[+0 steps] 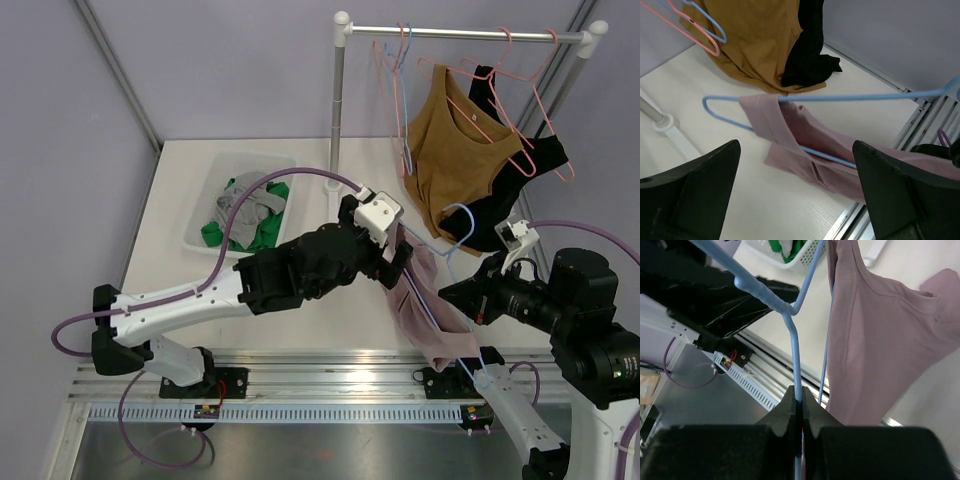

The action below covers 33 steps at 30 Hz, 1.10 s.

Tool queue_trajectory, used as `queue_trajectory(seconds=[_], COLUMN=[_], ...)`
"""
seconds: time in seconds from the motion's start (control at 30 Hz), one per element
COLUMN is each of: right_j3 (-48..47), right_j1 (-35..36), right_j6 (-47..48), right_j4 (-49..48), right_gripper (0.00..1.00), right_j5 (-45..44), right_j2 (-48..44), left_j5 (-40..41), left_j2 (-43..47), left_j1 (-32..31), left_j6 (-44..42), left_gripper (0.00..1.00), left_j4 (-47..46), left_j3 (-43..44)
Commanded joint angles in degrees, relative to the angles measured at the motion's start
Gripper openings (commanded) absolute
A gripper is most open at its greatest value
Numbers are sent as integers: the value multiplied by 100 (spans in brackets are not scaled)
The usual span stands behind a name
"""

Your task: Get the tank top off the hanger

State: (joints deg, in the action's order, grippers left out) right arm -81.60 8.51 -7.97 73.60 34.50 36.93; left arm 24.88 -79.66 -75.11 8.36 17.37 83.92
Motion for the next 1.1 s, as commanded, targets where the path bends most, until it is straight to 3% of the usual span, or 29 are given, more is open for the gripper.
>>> queue_trajectory(seconds=[0.0, 0.2, 0.23, 0.27, 0.33, 0.43, 0.63, 0.8, 1.07], right_j3=[-101, -163, -189, -198, -189, -137, -110, -75, -84], right_j1=[150, 265, 291, 326, 335, 335, 335, 335, 335], right_j6=[-47, -12, 14, 23, 32, 41, 58, 15, -3], right_j4=[-250, -276, -276, -268, -285, -355, -399, -408, -514], right_gripper=[0, 0, 0, 0, 0, 0, 0, 0, 0], right_j5=[479, 549, 488, 374, 303, 241, 154, -268, 390], right_j2=[-80, -89, -63, -45, 25, 95, 95, 183, 192], left_j5=[148, -18, -71, -106, -317, -572, -335, -686, -598], left_j2=[-164, -235, -217, -182, -59, 55, 170, 503, 469], left_j1=[84, 418, 479, 489, 489, 480, 489, 489, 594], left_j6=[-116, 139, 157, 175, 140, 78, 52, 157, 122], left_gripper=[94, 69, 68, 69, 85, 95, 88, 92, 86], left_j4=[-621, -708, -726, -804, -910, -1068, -937, -1182, -1077], left_j3=[379, 20, -42, -112, -305, -438, -481, -833, -860])
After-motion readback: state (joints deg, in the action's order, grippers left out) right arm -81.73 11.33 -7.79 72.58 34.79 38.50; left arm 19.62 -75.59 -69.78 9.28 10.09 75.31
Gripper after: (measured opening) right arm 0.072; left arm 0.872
